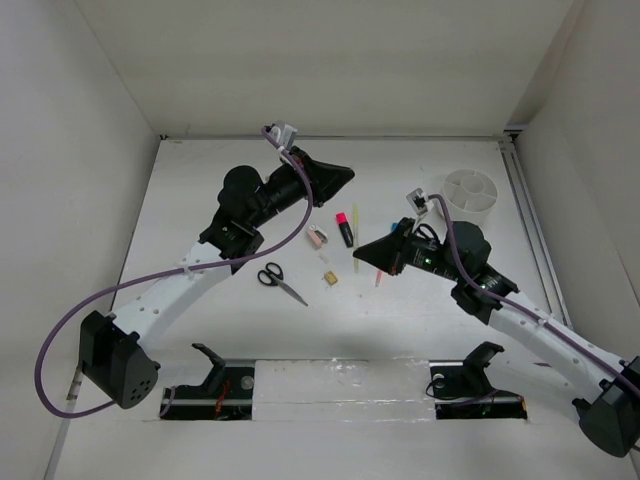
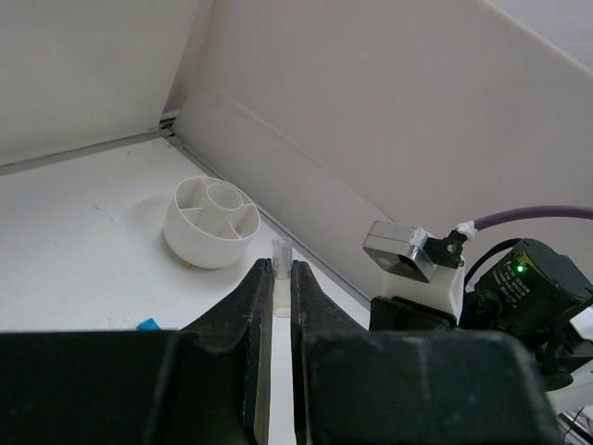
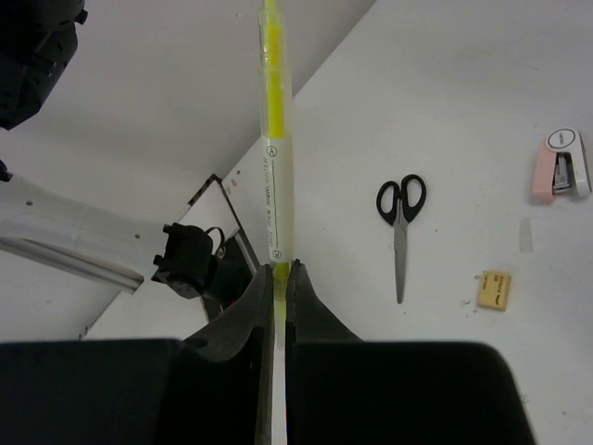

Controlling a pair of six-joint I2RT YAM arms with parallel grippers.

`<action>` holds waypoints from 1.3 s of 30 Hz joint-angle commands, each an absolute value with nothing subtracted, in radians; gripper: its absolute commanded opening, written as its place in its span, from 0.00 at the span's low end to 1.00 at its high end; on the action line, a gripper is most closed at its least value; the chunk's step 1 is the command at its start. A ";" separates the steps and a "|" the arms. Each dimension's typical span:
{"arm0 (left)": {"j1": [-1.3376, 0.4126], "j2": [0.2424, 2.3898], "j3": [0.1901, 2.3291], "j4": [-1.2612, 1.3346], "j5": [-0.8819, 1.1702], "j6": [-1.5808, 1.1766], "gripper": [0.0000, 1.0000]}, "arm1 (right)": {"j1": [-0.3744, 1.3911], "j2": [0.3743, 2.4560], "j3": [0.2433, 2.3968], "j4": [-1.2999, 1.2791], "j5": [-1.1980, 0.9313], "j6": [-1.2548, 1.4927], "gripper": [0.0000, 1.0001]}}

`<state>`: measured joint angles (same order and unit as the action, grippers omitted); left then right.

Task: Sort the stationery into containers
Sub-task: Close the pen cap on the pen.

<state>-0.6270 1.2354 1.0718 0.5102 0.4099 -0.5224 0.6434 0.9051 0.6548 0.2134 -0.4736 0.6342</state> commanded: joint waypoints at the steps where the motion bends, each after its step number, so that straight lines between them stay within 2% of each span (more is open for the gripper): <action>1: -0.627 1.218 1.062 0.598 0.433 -0.538 0.00 | 0.653 0.902 0.681 0.282 -0.466 0.640 0.00; 39: -0.627 1.266 1.012 0.698 0.489 -0.601 0.00 | 0.626 0.933 0.729 0.319 -0.456 0.660 0.00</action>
<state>-0.6270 1.2705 1.0203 0.6258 0.4648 -0.5961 0.6361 0.9470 0.6815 0.2630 -0.4667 0.6598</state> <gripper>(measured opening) 0.033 0.059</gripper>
